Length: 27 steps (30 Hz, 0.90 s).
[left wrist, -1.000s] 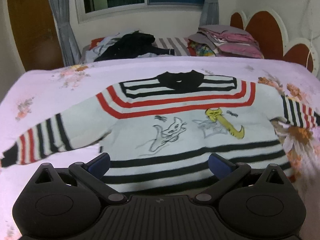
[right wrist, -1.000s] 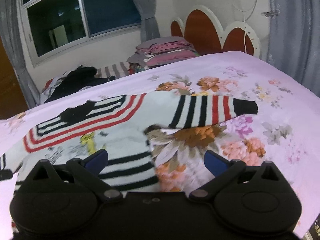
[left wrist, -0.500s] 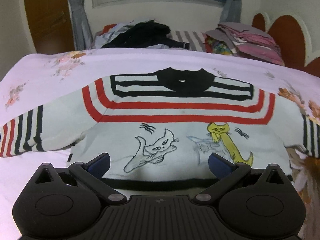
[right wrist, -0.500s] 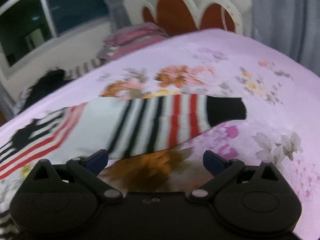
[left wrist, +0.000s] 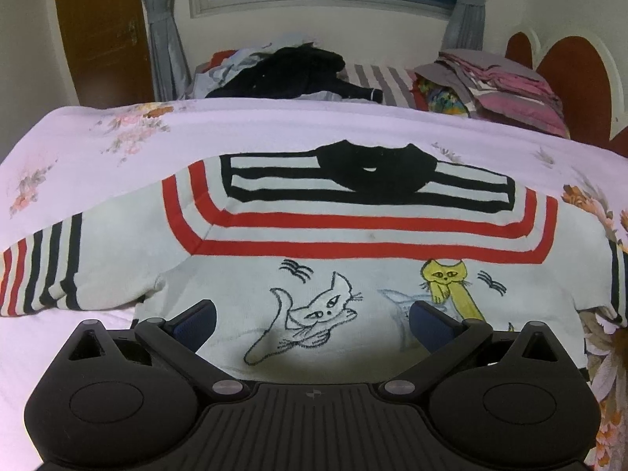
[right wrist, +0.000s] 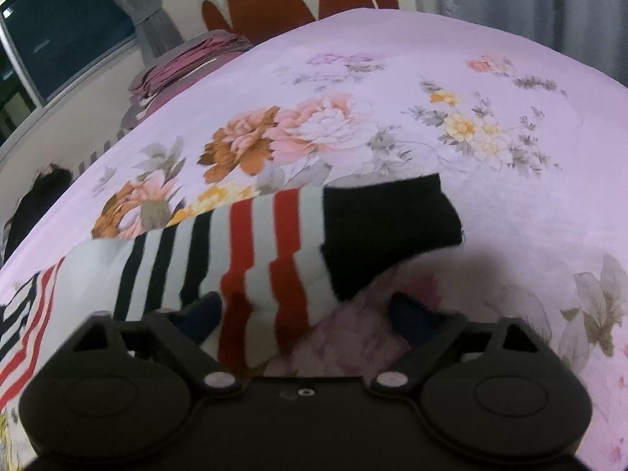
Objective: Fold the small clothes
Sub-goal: 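Carry the held sleeve with the right tool across the sweater body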
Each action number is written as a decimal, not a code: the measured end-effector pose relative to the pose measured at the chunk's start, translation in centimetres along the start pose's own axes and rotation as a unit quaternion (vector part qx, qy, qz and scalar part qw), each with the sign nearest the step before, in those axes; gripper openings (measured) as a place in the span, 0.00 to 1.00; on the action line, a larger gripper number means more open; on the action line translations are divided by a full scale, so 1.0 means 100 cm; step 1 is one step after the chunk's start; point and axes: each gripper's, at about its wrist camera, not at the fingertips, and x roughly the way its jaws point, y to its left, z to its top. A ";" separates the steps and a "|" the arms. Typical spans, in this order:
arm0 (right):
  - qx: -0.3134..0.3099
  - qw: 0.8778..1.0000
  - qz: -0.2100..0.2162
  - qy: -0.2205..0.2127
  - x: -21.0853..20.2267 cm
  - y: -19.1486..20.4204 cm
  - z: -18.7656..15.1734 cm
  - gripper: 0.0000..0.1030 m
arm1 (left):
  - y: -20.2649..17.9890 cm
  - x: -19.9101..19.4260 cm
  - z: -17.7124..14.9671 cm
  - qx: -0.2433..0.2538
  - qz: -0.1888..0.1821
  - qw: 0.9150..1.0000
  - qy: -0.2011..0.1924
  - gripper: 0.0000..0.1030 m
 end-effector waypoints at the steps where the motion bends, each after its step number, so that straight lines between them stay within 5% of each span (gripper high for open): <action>1: 0.003 1.000 0.000 -0.003 0.001 0.000 0.002 0.69 | 0.001 0.001 0.000 -0.003 -0.003 1.000 0.000 1.00; 10: -0.006 0.999 0.023 -0.023 -0.001 0.002 0.011 0.10 | 0.008 0.004 0.001 -0.010 -0.011 1.000 0.007 1.00; 18: -0.079 0.988 0.104 -0.082 -0.047 0.071 0.016 0.08 | 0.025 0.001 0.004 -0.003 -0.016 1.000 -0.005 1.00; 27: -0.188 0.951 0.236 -0.066 -0.084 0.227 -0.038 0.08 | 0.067 0.002 0.006 0.004 -0.034 0.999 -0.030 1.00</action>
